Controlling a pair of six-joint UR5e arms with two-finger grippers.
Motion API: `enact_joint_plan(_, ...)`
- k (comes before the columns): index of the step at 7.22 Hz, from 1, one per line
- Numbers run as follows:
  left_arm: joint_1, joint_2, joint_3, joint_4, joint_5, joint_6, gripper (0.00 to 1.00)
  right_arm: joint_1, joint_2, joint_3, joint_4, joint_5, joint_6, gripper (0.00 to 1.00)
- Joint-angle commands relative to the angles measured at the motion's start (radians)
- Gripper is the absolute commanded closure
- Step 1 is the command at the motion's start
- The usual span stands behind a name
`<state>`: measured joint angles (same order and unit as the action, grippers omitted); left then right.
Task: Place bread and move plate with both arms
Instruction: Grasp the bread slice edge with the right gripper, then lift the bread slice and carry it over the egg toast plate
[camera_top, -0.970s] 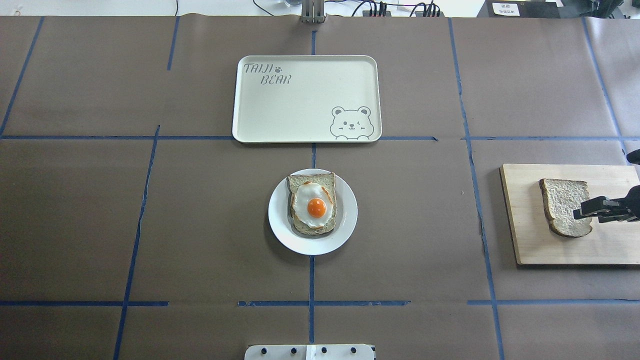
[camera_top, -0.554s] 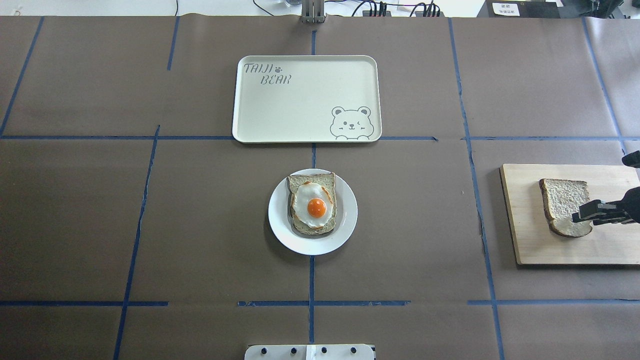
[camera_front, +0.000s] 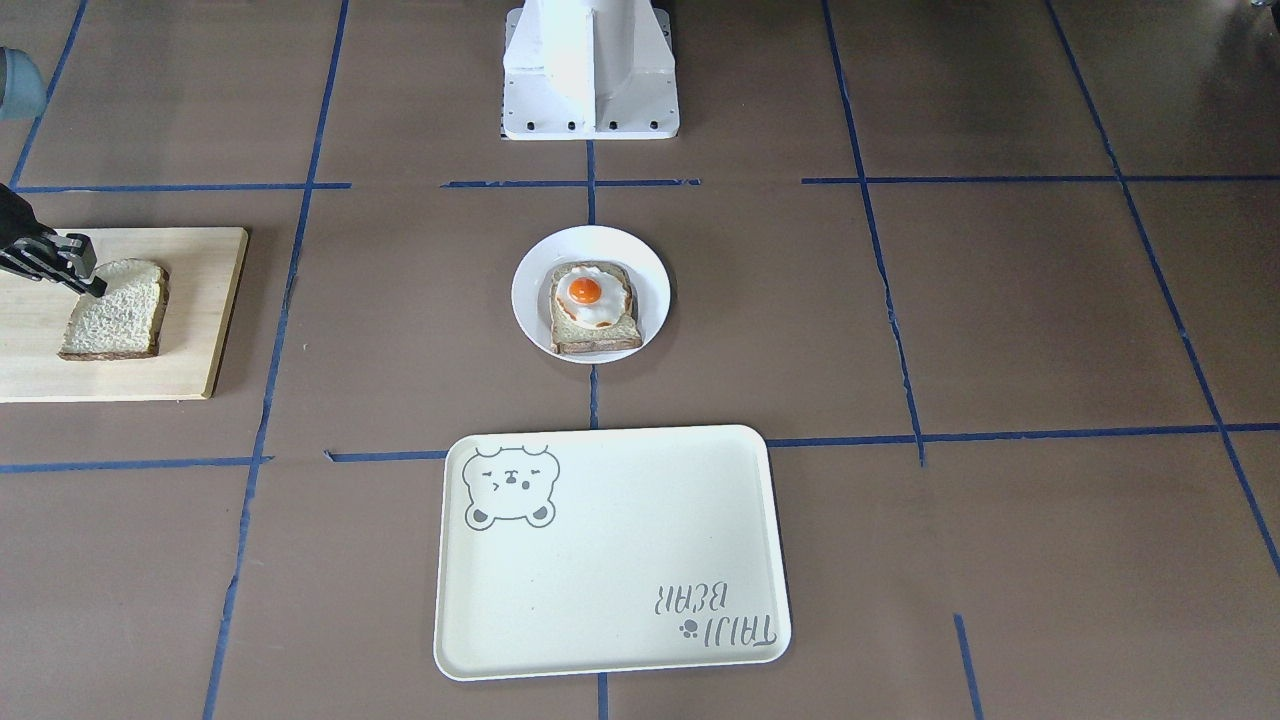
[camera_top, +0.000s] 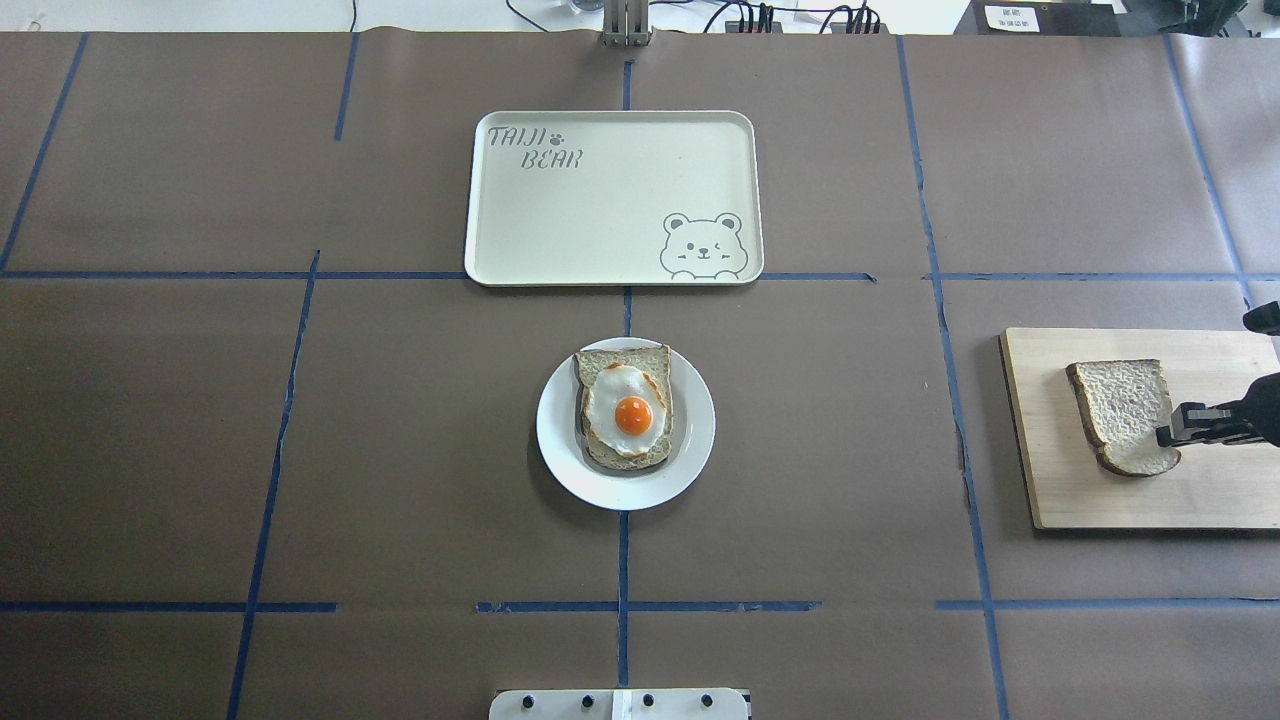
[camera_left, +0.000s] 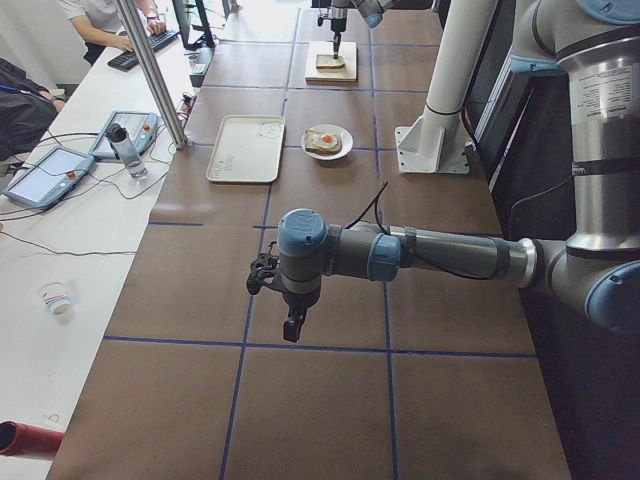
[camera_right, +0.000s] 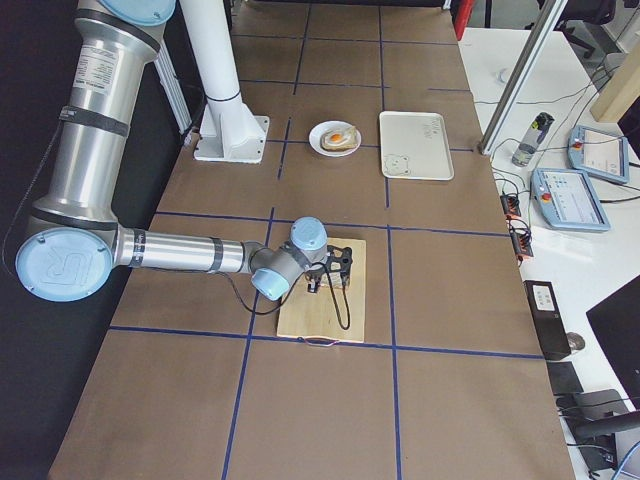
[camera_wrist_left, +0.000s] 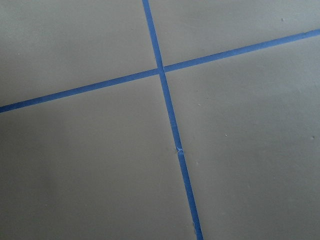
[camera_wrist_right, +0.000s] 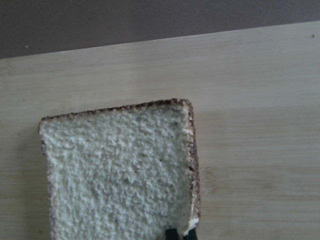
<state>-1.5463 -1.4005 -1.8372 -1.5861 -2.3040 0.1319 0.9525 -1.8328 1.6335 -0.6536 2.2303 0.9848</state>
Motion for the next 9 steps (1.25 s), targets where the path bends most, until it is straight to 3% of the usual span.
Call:
enact_joint_plan(1, 0.000, 0.000, 0.000, 0.000, 0.000, 0.000, 0.00, 0.000, -0.002, 0.000, 0.003, 0.002, 0.000, 1.00)
enact_joint_plan(5, 0.000, 0.000, 0.000, 0.000, 0.000, 0.000, 0.00, 0.008, -0.005, 0.023, 0.057, 0.063, 0.005, 1.00)
enact_joint_plan(7, 0.000, 0.002, 0.001, 0.000, 0.000, 0.000, 0.00, 0.008, 0.006, 0.087, 0.049, 0.100, 0.021, 1.00)
enact_joint_plan(9, 0.000, 0.002, 0.000, 0.002, 0.000, 0.000, 0.00, 0.028, 0.068, 0.176, 0.046, 0.149, 0.208, 1.00)
